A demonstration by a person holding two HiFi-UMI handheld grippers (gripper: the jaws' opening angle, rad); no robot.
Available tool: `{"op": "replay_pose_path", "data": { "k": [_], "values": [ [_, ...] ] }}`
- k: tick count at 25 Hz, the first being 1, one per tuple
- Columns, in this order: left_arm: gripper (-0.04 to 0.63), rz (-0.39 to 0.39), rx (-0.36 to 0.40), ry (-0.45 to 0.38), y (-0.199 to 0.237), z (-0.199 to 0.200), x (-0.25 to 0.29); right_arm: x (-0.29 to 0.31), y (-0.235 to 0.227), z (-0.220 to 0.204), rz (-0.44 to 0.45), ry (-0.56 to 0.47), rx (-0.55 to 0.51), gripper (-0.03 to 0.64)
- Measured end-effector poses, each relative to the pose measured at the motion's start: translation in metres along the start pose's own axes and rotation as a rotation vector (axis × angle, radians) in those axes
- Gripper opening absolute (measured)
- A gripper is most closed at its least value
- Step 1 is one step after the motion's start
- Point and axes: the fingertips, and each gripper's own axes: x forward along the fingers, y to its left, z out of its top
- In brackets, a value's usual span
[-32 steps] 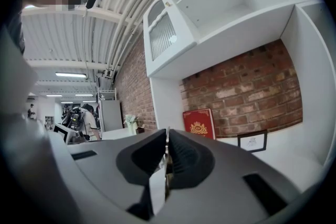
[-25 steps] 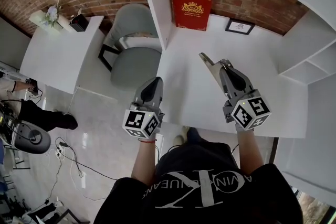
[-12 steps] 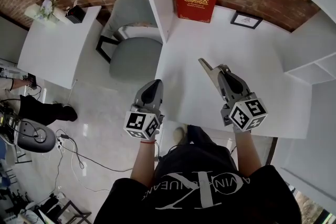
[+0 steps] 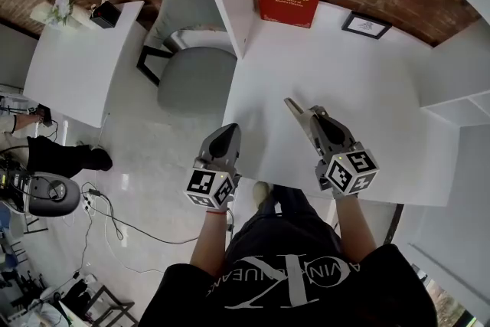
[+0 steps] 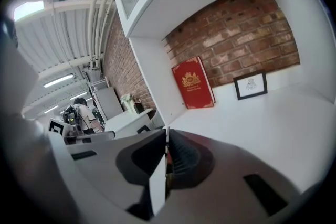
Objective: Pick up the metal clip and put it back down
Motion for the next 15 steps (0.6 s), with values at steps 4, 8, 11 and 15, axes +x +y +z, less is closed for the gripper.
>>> {"op": "replay_pose_path", "data": {
  "k": [4, 8, 11, 15],
  "values": [
    [0.008, -0.002, -0.005, 0.018, -0.001, -0.008, 0.0, 0.009, -0.002, -0.016, 0.007, 0.025, 0.044, 0.026],
    [0.008, -0.002, -0.014, 0.033, -0.001, -0.017, 0.0, 0.019, -0.003, -0.029, 0.012, 0.044, 0.086, 0.026],
    [0.008, 0.0, -0.017, 0.04, -0.001, -0.022, -0.002, 0.027, -0.001, -0.037, 0.021, 0.059, 0.108, 0.026],
    [0.008, 0.002, -0.014, 0.055, -0.001, -0.028, -0.005, 0.036, -0.002, -0.046, 0.024, 0.07, 0.141, 0.026]
  ]
}}
